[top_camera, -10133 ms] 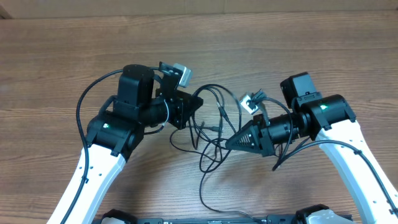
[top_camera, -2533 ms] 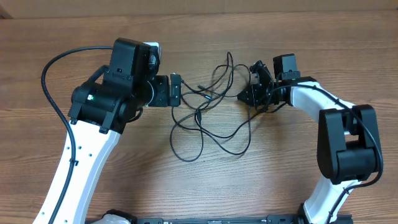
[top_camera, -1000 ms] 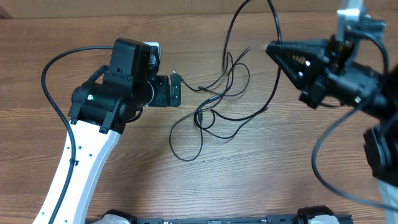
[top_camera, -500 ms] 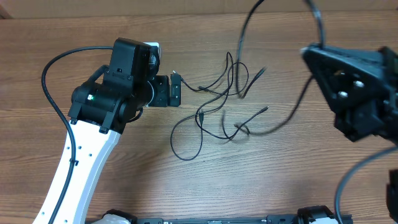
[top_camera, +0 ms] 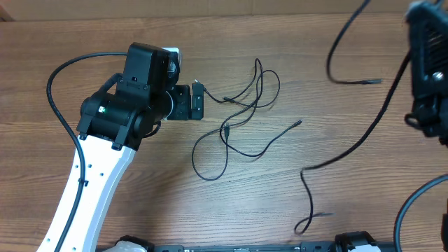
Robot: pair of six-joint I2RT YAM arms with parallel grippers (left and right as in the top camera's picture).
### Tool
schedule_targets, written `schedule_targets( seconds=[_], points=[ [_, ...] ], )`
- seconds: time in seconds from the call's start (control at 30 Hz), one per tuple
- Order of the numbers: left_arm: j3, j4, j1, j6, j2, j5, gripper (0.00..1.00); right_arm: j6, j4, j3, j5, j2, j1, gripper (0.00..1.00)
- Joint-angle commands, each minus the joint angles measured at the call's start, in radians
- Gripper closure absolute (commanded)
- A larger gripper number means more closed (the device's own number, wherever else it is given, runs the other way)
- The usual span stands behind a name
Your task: Untangle cables
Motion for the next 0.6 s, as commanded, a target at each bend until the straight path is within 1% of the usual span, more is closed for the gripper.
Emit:
schedule_targets(
  seconds=[0.0, 0.13, 0.2, 0.3, 0.37, 0.4, 0.47, 0.57],
  points=[
    [0.005, 0.001, 0.004, -0.005, -0.011, 0.008, 0.0, -0.193, -0.002, 0.019, 0.232, -0.002, -0.001, 0.96],
    [0.005, 0.001, 0.004, -0.005, -0.011, 0.008, 0.0, -0.351, -0.053, 0.019, 0.473, -0.002, -0.001, 0.96],
    [0.005, 0.001, 0.004, -0.005, -0.011, 0.008, 0.0, -0.527, -0.1, 0.019, 0.739, 0.013, -0.001, 0.96],
    [0.005, 0.001, 0.004, -0.005, -0.011, 0.008, 0.0, -0.713, -0.107, 0.019, 0.931, 0.045, -0.001, 0.96],
    [0.005, 0.001, 0.004, -0.005, -0.011, 0.008, 0.0, -0.876, -0.095, 0.019, 1.053, 0.08, -0.002, 0.96],
    [0.005, 0.001, 0.004, -0.005, -0.011, 0.008, 0.0, -0.929, -0.088, 0.019, 1.128, 0.1, -0.002, 0.96],
    [0.005, 0.001, 0.004, -0.005, -0.011, 0.008, 0.0, -1.008, -0.06, 0.019, 1.284, 0.148, -0.003, 0.96],
    [0.005, 0.001, 0.004, -0.005, -0.011, 0.008, 0.0, -1.069, 0.008, 0.019, 1.423, 0.232, -0.036, 0.96]
  ],
)
